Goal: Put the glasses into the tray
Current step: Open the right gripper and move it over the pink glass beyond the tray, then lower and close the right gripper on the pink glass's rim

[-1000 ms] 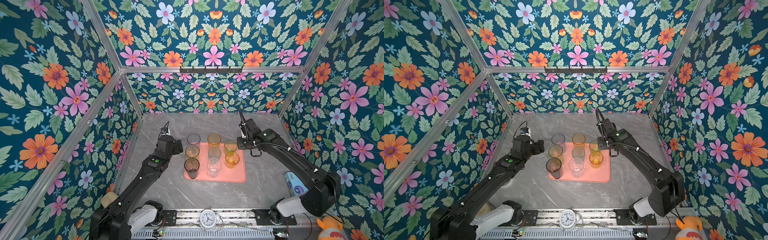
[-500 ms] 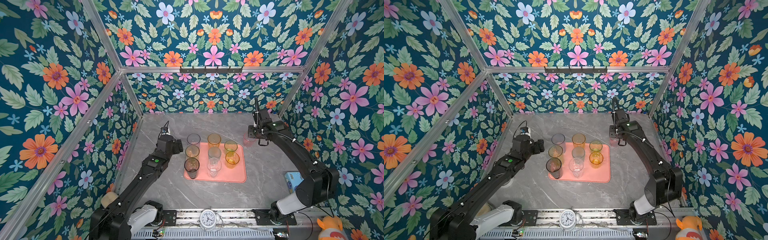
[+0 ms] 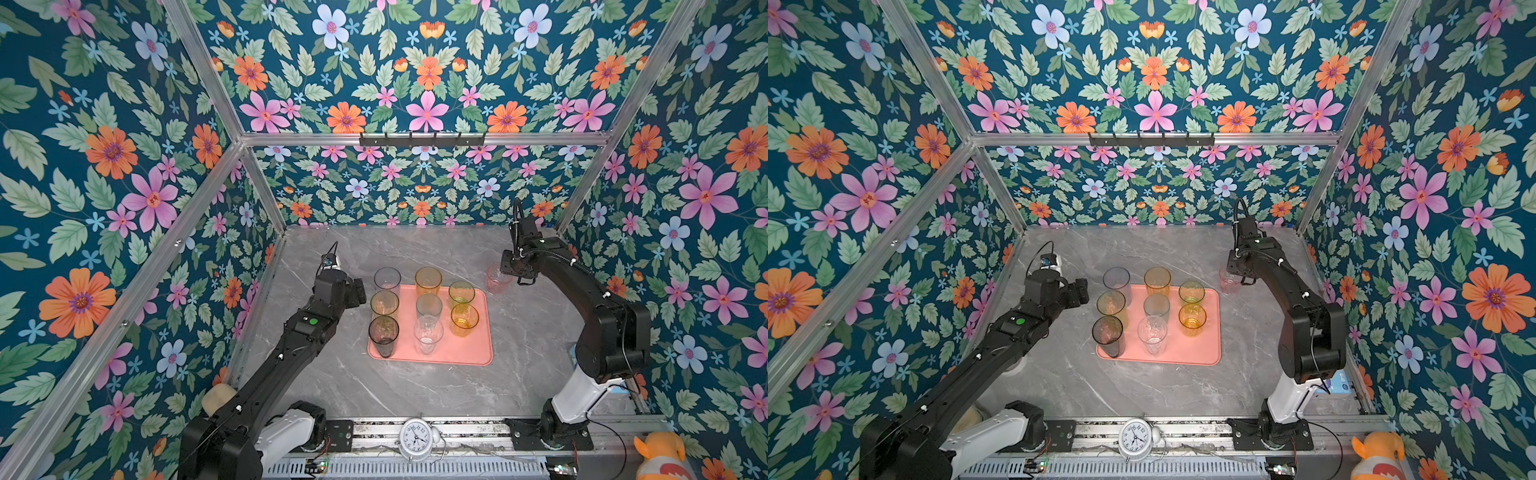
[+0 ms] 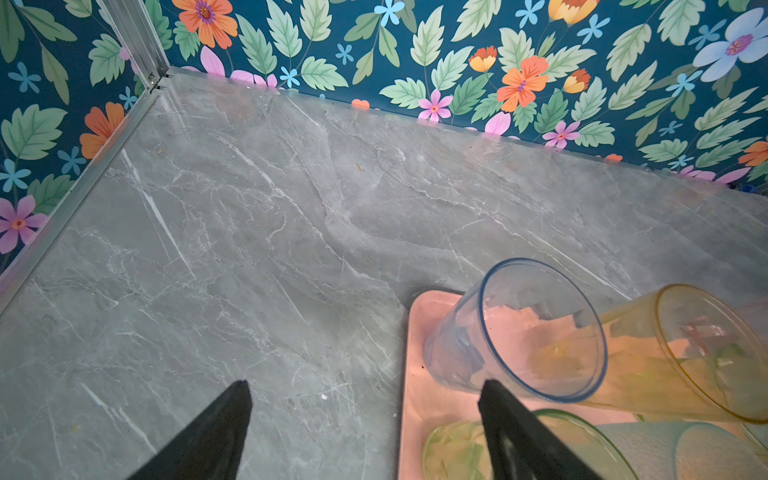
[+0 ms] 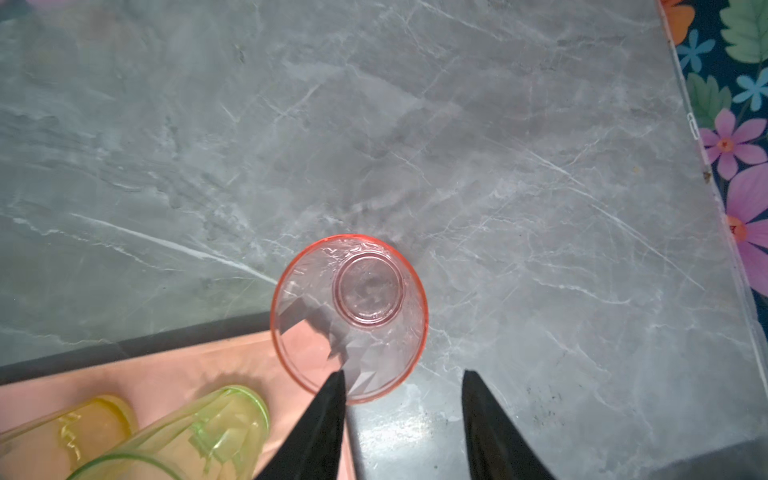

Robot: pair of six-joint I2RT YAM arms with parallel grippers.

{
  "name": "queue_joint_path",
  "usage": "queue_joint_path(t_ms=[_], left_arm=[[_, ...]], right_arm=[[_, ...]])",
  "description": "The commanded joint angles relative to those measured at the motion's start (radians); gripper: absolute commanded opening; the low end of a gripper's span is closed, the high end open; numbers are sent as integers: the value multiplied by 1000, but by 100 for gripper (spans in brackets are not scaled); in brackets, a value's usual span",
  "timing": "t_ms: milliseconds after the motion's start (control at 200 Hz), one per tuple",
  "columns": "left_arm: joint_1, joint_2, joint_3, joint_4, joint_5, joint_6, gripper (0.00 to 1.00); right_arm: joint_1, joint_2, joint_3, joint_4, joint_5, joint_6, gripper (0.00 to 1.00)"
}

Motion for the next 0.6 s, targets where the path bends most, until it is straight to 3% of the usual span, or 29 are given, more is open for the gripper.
queue_joint_path(t_ms=[0,595], left_arm=[[0,-6,5,-13,-9,7,89],[1,-13,0,-18,-12,1,88]], right_arm=[[-11,23,7,4,-24,33,47],[-47,104,-45,90,-48,45,48]])
